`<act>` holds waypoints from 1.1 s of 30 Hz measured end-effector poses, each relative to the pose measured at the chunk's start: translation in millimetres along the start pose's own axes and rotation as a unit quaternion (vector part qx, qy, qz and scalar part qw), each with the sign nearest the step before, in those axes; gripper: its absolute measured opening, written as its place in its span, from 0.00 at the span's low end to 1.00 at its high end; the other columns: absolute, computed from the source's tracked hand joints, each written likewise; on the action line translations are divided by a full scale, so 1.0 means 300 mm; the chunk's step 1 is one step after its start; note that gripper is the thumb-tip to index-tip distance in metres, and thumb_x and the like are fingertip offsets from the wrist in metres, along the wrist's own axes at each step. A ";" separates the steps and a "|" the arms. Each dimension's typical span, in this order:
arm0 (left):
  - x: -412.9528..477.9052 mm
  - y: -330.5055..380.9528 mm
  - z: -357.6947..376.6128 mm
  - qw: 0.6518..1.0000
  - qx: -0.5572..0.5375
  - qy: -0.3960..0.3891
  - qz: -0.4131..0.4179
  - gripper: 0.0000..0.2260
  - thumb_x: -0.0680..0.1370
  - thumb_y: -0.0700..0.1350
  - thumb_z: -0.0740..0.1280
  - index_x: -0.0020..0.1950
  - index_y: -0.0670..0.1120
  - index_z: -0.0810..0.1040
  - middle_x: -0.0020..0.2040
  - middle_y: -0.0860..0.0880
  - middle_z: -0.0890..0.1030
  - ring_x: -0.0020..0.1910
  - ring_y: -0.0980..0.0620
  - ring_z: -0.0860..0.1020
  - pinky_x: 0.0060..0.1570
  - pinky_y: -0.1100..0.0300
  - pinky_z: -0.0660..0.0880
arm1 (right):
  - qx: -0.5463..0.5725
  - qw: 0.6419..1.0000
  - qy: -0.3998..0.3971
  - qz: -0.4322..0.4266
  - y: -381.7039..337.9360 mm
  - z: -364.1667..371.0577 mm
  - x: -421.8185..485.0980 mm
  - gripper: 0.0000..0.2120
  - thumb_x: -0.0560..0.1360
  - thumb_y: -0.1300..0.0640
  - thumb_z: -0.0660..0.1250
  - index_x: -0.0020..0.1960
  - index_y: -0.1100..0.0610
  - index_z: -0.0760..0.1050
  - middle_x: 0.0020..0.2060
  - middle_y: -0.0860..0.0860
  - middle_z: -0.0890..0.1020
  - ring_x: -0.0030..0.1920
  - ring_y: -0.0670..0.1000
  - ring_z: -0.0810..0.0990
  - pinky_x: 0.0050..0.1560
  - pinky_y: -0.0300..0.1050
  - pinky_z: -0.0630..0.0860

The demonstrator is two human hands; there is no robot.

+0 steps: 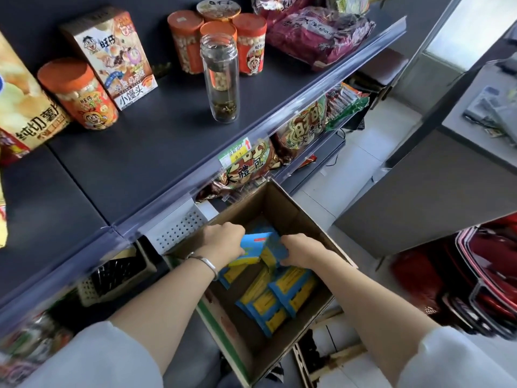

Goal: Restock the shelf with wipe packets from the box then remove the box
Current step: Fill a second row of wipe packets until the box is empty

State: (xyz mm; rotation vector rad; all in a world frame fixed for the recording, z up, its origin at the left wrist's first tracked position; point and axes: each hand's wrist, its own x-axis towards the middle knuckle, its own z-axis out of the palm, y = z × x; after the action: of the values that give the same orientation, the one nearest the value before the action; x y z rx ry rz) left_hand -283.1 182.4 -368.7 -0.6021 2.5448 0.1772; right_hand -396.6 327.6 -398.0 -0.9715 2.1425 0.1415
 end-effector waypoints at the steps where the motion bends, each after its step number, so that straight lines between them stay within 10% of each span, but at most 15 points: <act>1: 0.004 -0.004 0.008 1.000 0.000 -0.001 -0.002 0.12 0.76 0.55 0.66 0.52 0.49 0.74 0.53 0.47 0.79 0.54 0.44 0.78 0.45 0.56 0.68 | -0.014 1.000 -0.018 0.018 0.008 0.029 0.008 0.28 0.73 0.49 0.69 0.70 0.55 0.68 0.62 0.55 0.75 0.60 0.58 0.76 0.56 0.51 0.77; 9: 0.033 -0.001 0.079 1.000 -0.011 -0.010 0.014 0.12 0.77 0.55 0.65 0.54 0.49 0.74 0.53 0.48 0.79 0.54 0.45 0.78 0.43 0.57 0.67 | -0.099 0.987 -0.105 0.073 -0.002 0.174 0.048 0.27 0.73 0.48 0.69 0.70 0.44 0.67 0.71 0.53 0.57 0.67 0.61 0.66 0.64 0.55 0.70; 21: 0.024 0.010 0.112 0.999 -0.023 -0.020 0.028 0.09 0.77 0.54 0.65 0.49 0.49 0.72 0.51 0.48 0.79 0.53 0.45 0.78 0.44 0.55 0.69 | -0.021 0.989 -0.059 0.136 0.000 0.159 0.047 0.26 0.77 0.41 0.60 0.69 0.54 0.68 0.68 0.56 0.60 0.62 0.60 0.72 0.58 0.51 0.73; 33: -0.013 0.025 0.127 0.999 -0.018 -0.021 0.022 0.10 0.77 0.55 0.64 0.46 0.50 0.69 0.50 0.49 0.78 0.51 0.46 0.78 0.41 0.57 0.69 | -0.092 0.982 -0.027 0.162 0.015 0.170 -0.033 0.21 0.78 0.54 0.59 0.70 0.56 0.68 0.66 0.57 0.70 0.66 0.57 0.70 0.57 0.49 0.74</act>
State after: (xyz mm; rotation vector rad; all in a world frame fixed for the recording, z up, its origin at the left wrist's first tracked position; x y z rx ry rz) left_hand -266.2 199.5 -399.4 -0.5514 2.5208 0.2486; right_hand -364.9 356.2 -427.7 -0.7035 2.2520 0.5282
